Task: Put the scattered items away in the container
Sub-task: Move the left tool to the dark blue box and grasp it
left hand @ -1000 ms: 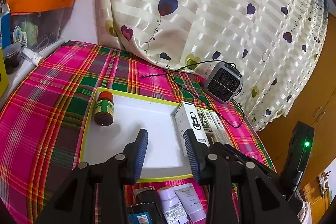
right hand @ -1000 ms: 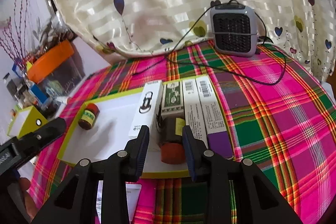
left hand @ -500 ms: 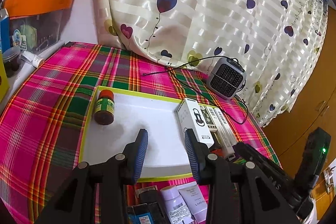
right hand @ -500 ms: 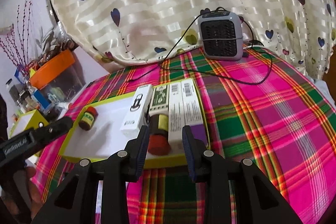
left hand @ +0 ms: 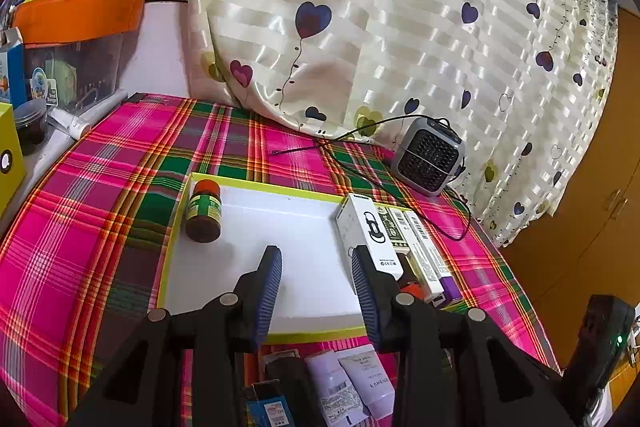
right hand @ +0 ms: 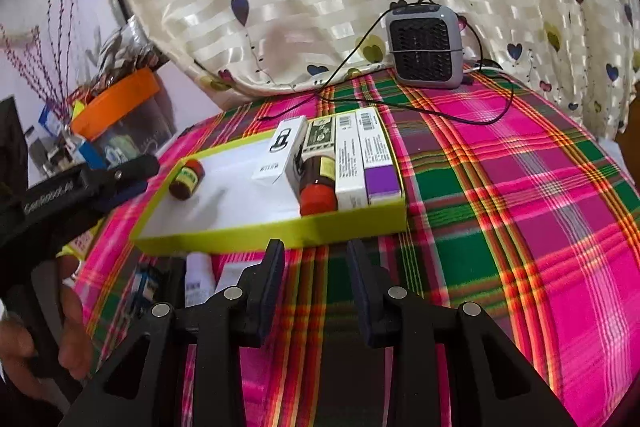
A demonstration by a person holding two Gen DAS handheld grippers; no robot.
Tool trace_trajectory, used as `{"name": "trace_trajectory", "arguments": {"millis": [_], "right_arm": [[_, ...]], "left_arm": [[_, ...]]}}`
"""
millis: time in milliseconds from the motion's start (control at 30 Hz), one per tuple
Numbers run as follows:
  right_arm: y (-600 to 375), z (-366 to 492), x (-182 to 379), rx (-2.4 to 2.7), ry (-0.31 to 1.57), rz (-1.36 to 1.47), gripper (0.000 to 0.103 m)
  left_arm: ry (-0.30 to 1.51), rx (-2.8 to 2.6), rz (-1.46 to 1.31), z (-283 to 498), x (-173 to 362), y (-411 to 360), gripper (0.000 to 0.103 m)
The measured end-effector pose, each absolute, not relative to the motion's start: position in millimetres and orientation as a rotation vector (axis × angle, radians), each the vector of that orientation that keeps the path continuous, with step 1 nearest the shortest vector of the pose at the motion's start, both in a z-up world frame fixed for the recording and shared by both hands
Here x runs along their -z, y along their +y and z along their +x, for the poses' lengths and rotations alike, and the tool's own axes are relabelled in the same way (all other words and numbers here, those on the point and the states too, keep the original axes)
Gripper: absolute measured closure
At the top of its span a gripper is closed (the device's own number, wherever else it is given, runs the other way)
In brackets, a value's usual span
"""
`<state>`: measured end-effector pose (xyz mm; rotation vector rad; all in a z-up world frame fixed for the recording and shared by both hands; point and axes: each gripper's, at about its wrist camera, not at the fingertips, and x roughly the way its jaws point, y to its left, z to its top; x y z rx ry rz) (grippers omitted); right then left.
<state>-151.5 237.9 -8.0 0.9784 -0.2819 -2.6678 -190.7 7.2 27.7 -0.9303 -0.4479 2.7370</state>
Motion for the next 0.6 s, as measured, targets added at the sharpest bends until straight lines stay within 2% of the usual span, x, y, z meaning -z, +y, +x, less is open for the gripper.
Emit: {"name": "trace_trajectory", "arguments": {"millis": [600], "right_arm": [[230.6, -129.3, 6.7, 2.701, -0.213, 0.993, 0.069]], "left_arm": [[-0.358, -2.777, -0.981, -124.2, -7.7, -0.4, 0.066]]}}
